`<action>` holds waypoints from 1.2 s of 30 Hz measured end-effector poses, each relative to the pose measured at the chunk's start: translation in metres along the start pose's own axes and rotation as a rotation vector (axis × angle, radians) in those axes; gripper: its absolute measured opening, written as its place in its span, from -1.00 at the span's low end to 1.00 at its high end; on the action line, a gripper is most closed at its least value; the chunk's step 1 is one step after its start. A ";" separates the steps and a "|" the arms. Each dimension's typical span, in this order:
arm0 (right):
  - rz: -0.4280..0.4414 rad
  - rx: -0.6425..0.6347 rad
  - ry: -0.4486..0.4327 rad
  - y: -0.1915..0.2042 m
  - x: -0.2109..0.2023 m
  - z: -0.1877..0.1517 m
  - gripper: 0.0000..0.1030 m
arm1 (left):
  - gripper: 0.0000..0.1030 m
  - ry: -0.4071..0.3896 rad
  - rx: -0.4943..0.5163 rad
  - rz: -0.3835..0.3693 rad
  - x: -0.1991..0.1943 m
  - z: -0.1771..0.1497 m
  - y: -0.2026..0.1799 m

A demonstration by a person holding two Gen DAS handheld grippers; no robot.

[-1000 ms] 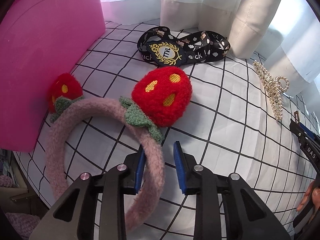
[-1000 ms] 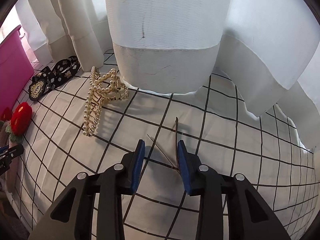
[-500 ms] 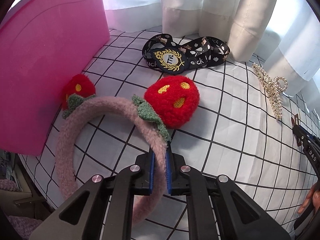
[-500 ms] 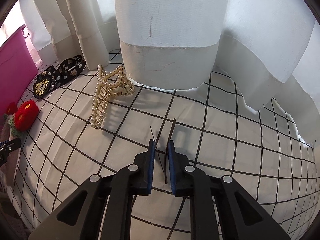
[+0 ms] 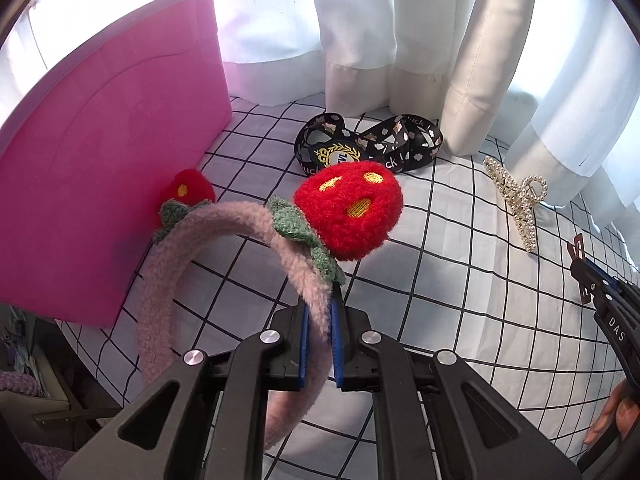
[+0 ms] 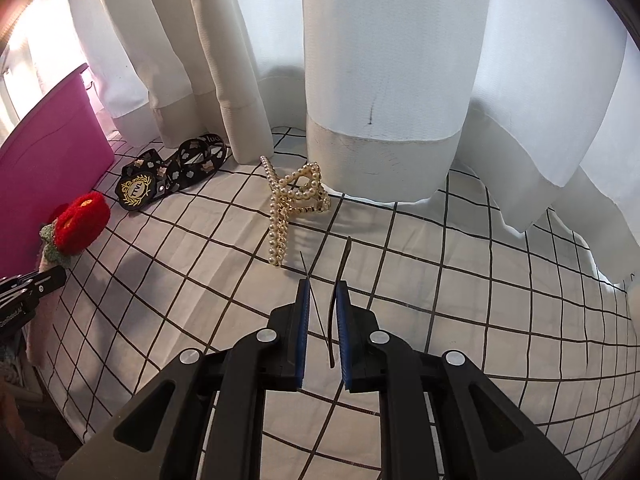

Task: Organize jewelry
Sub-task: 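Lift the headband and hair pins and carry both over the pink tub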

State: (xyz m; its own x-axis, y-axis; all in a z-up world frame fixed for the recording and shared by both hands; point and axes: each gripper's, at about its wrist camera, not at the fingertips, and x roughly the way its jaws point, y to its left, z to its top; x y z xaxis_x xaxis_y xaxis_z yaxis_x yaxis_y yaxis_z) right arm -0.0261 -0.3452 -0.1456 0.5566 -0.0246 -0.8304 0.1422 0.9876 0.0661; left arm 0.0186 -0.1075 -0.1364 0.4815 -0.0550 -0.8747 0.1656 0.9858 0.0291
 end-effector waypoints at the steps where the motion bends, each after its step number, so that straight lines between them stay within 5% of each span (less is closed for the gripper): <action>1: 0.003 -0.003 -0.006 0.002 -0.004 0.003 -0.75 | -0.82 -0.009 0.001 -0.003 -0.005 0.001 0.001; 26: 0.106 -0.117 -0.245 0.120 -0.106 0.085 -0.75 | -0.71 -0.292 -0.021 -0.114 -0.145 0.071 0.063; 36: 0.200 -0.207 -0.347 0.200 -0.132 0.141 -0.75 | -0.64 -0.330 -0.057 -0.200 -0.185 0.115 0.110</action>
State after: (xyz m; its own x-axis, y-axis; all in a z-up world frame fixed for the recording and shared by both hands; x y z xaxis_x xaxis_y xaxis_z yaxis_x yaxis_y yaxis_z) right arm 0.0445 -0.1662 0.0555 0.8031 0.1543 -0.5755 -0.1432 0.9876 0.0649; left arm 0.0466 -0.0068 0.0846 0.6972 -0.2862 -0.6572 0.2405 0.9571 -0.1617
